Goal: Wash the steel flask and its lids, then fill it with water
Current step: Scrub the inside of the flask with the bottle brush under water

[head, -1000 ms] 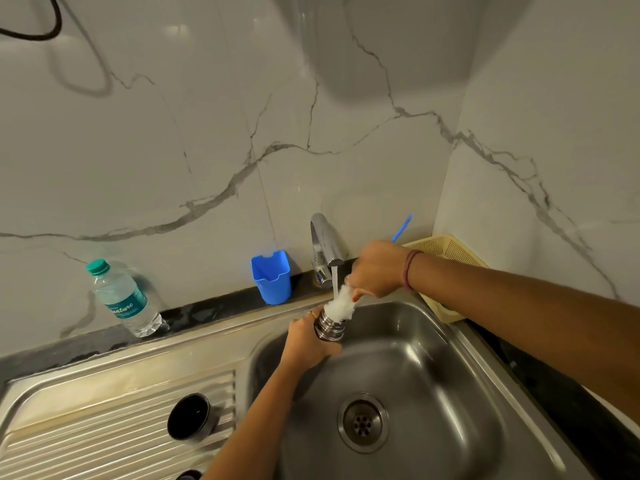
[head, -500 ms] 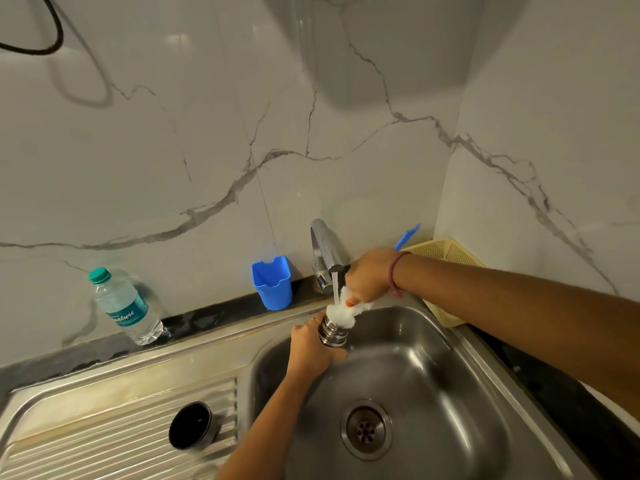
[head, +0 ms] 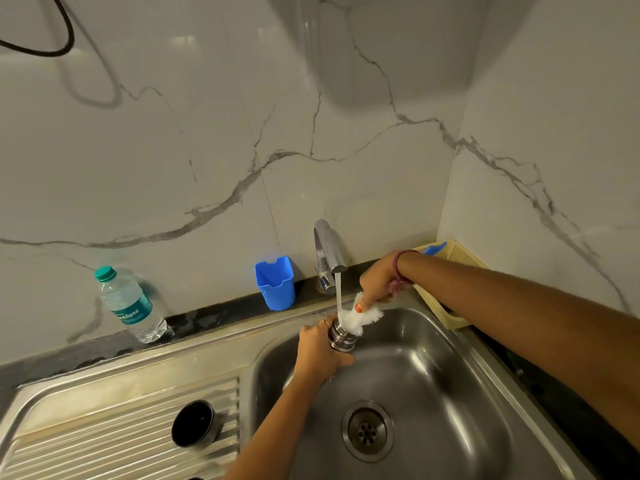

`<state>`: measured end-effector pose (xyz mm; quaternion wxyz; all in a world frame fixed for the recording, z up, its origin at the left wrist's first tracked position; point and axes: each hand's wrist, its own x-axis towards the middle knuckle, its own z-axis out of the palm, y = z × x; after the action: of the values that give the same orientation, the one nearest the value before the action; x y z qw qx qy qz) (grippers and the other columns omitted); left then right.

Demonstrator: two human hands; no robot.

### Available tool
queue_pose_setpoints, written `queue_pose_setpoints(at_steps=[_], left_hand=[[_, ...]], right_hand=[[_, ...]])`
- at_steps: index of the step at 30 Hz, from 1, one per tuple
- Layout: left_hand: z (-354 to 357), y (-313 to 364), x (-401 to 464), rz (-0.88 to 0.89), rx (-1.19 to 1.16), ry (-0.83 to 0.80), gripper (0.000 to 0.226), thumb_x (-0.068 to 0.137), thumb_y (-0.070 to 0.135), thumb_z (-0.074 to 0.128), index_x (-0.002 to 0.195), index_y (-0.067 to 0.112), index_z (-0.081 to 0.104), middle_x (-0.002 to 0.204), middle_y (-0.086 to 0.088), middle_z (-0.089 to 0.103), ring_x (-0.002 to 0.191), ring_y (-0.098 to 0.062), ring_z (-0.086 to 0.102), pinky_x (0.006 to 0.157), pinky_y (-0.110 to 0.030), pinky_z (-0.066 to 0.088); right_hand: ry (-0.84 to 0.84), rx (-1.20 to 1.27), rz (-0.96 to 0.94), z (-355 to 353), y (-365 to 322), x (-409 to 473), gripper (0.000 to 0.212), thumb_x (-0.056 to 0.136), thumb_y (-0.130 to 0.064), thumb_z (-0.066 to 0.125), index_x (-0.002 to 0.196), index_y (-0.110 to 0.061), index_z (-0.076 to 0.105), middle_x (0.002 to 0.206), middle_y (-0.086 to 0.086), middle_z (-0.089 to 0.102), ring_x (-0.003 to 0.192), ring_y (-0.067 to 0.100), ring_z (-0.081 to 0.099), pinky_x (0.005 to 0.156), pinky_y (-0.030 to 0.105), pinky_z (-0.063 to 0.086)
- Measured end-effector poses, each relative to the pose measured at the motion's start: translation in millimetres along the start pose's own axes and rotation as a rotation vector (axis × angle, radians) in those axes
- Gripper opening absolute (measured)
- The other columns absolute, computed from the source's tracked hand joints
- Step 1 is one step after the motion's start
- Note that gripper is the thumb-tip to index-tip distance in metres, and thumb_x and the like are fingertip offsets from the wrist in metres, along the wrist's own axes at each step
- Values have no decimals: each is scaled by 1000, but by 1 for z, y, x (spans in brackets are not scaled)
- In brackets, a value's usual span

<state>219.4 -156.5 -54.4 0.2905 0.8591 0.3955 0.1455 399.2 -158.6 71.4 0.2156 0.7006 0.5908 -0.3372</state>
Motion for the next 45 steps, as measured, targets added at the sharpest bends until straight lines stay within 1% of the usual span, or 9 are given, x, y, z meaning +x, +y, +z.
queue_pose_setpoints(at_steps=[3,7,10,18,21,24,35,39,45], left_hand=[[-2,-1,1,10,20,17,70,72,36,81,135,23,51,116,7,68,107,-12,62,105,-24,32],[-12,3,5,12,-1,10,65,70,28,83,128,21,56,105,8,67,96,-10,62,104,-30,41],[-17,8,9,19,-47,-42,64,68,24,85,125,20,56,97,13,60,87,-5,56,92,-20,45],[-19,9,12,-13,-91,-102,64,67,21,85,124,18,56,96,11,60,86,-6,57,85,-16,48],[-18,2,12,-13,-96,-104,66,69,22,85,127,18,55,99,12,61,88,-3,56,77,-5,38],[-20,-1,14,3,-67,-111,67,70,25,85,129,20,54,104,10,62,91,-5,57,86,-14,44],[-21,-1,19,-12,-88,-122,54,64,23,86,111,22,59,92,11,65,81,-4,60,78,-16,48],[-14,-6,17,26,-55,-126,52,68,24,84,113,25,58,92,14,62,83,-3,58,79,-10,42],[-13,-1,18,28,-40,-77,56,68,25,82,118,21,59,94,13,63,81,-3,57,83,-16,44]], right_hand=[[83,-69,-43,6,-3,0,49,94,-51,48,66,-11,56,55,1,52,45,15,44,55,27,36],[516,-880,-279,31,-16,-15,25,95,-30,46,93,-13,65,87,6,68,78,26,65,62,31,44],[529,-1053,-277,34,-19,-16,22,97,-22,43,95,-10,61,91,8,69,73,24,62,60,32,45],[494,-784,-175,-3,-11,-28,54,85,-67,49,90,-14,61,66,-2,45,67,20,50,62,31,44],[450,-721,-117,-23,12,-43,49,94,-59,39,83,-16,60,63,-4,47,60,12,46,70,27,49],[381,-551,-102,-29,26,-40,40,97,-48,43,97,-17,68,72,-3,56,64,10,47,65,22,41],[744,-874,-367,8,8,-14,37,98,-49,39,101,-25,67,86,-5,65,84,18,61,70,31,48],[547,-639,-221,14,7,-14,36,96,-48,43,87,-22,66,77,-5,59,70,16,52,52,24,32],[96,167,19,1,1,-9,31,100,-26,47,74,-19,62,51,-12,60,46,7,35,48,12,32]])
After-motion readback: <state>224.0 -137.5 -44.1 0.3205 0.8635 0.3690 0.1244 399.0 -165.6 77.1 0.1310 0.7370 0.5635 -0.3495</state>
